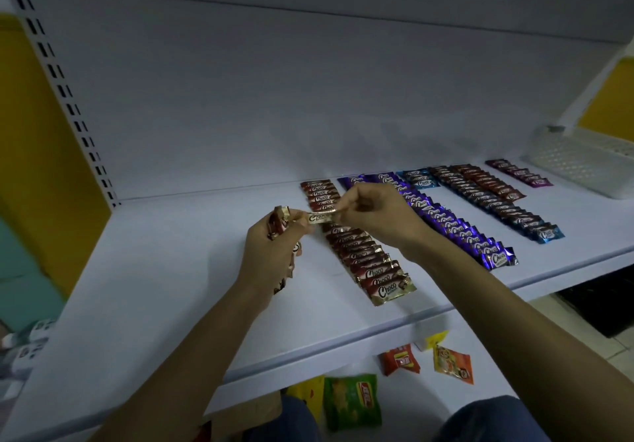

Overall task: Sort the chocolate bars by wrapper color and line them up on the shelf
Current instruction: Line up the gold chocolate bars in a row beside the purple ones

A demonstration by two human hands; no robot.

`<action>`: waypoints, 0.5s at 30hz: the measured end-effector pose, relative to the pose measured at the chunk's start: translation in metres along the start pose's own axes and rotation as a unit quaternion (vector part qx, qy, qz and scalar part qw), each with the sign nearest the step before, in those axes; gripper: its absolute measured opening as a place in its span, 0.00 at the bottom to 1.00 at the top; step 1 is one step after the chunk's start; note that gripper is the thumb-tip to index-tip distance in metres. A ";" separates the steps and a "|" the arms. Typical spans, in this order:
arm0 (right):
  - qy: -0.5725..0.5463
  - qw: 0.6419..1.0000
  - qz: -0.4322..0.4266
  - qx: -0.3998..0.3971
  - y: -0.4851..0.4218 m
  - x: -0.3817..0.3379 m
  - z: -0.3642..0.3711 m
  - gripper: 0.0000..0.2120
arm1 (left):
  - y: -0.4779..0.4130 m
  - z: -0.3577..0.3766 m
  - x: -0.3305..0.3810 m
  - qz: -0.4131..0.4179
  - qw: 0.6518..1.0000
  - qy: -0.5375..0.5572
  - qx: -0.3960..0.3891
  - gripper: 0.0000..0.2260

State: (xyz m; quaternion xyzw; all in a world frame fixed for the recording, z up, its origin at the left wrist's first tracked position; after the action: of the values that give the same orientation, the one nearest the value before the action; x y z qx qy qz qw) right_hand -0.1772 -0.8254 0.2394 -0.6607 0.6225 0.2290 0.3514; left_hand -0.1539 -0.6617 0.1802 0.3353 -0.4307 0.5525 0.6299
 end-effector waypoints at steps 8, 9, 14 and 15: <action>0.417 0.896 -0.155 0.006 -0.021 -0.016 0.058 0.12 | -0.028 -0.053 0.026 0.012 0.992 0.079 0.095 0.05; 0.474 0.867 -0.155 -0.011 -0.021 -0.015 0.062 0.14 | -0.030 -0.055 0.025 0.015 0.993 0.071 0.092 0.05; 0.490 0.853 -0.182 0.018 -0.003 -0.031 0.087 0.13 | -0.037 -0.054 0.021 0.016 0.994 0.080 0.069 0.04; 0.489 0.855 -0.174 0.012 -0.003 -0.032 0.096 0.15 | -0.039 -0.054 0.020 0.015 0.994 0.090 0.067 0.04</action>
State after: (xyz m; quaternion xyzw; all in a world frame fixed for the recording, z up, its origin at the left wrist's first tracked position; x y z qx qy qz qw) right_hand -0.1654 -0.7322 0.2007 -0.7806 0.5918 -0.1962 0.0435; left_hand -0.1059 -0.6117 0.1788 0.3195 -0.3393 0.6171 0.6340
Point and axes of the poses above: each hand's wrist, its own y-axis away from the middle knuckle, its own z-axis out of the palm, x = y × z, the point moved 6 cm from there along -y, towards the middle knuckle, and after that the axes turned 15 degrees about y, right-handed, at the moved point
